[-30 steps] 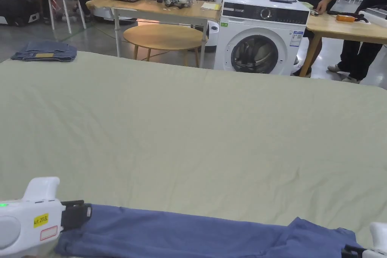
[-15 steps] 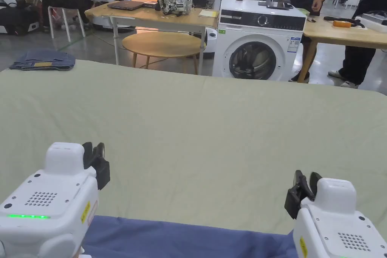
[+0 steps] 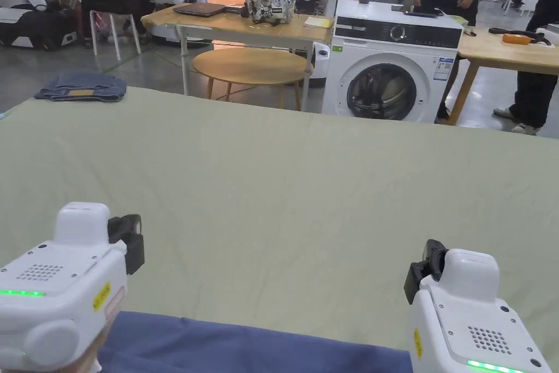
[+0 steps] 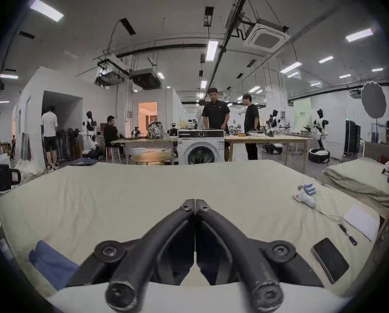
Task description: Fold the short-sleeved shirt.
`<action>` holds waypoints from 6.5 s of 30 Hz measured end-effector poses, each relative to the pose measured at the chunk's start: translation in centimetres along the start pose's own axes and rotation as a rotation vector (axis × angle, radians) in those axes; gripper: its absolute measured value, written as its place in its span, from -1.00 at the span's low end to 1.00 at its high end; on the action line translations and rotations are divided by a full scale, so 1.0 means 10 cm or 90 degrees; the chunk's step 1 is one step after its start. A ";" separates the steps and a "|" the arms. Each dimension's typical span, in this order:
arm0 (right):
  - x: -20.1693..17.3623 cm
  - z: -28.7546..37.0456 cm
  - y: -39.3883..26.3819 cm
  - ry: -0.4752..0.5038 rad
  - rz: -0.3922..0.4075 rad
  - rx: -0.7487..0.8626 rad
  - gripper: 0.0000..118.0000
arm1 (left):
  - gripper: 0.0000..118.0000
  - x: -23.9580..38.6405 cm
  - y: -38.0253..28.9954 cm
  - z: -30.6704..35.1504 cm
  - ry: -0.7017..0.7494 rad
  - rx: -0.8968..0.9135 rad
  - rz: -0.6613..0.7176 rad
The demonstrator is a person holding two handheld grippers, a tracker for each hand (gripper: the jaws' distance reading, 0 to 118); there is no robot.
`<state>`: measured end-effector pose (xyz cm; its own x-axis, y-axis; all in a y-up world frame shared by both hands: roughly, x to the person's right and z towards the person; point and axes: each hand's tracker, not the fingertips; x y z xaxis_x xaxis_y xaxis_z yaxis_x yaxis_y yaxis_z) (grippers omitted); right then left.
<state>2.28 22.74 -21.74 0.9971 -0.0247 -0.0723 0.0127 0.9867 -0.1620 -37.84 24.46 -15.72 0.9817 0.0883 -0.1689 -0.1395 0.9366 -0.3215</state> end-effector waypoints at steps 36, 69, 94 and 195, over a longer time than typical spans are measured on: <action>0.08 -0.17 -0.14 0.021 0.011 -0.076 -1.00 | -0.84 -0.99 -1.26 -0.80 -0.328 -0.455 0.425; 0.16 -0.15 -0.06 0.037 0.020 -0.083 -1.00 | -0.94 -0.57 0.05 -0.20 -0.359 -0.388 0.352; 0.29 -0.09 -0.20 0.027 0.011 -0.113 -1.00 | -0.33 1.25 -0.83 -0.99 -0.264 -0.584 0.185; 0.20 -0.01 -0.26 0.065 0.000 -0.107 -1.00 | -0.94 -0.41 0.19 -0.13 -0.224 -0.394 0.152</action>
<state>4.29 20.10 -21.52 0.9840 -0.0490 -0.1711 -0.0090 0.9463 -0.3232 -42.33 25.47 -16.87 0.8848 0.4653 -0.0253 -0.2994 0.5259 -0.7961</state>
